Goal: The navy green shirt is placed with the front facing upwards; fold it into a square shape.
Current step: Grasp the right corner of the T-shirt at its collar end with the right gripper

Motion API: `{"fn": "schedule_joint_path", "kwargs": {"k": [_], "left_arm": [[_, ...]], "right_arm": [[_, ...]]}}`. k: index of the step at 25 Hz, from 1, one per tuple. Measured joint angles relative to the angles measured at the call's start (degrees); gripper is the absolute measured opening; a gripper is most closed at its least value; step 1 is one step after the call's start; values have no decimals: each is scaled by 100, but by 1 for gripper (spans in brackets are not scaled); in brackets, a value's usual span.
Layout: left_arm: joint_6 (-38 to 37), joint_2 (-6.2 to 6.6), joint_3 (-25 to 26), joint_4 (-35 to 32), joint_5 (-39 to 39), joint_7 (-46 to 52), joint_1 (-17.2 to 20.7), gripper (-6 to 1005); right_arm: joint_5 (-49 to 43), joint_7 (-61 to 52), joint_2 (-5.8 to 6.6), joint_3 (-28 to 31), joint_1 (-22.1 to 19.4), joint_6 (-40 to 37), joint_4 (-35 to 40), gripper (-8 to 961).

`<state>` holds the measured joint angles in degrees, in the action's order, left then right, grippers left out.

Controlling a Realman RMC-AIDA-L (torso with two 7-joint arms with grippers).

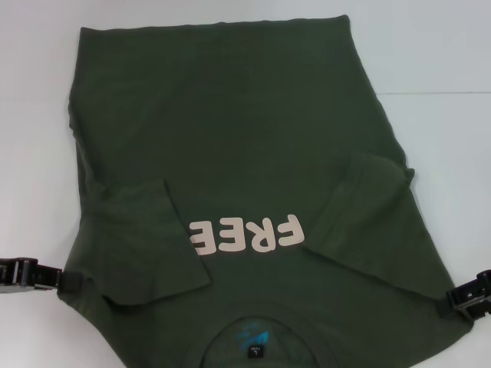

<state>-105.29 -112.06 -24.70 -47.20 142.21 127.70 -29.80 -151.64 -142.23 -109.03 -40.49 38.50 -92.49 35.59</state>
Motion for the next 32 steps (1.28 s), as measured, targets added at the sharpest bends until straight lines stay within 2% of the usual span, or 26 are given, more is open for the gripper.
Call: {"fn": "schedule_joint_path", "kwargs": {"k": [32], "left_arm": [[0,-9,1,0,0,-9,1,31]], "right_arm": [[261,-7,-93,50,76,190,-156,738]]}}
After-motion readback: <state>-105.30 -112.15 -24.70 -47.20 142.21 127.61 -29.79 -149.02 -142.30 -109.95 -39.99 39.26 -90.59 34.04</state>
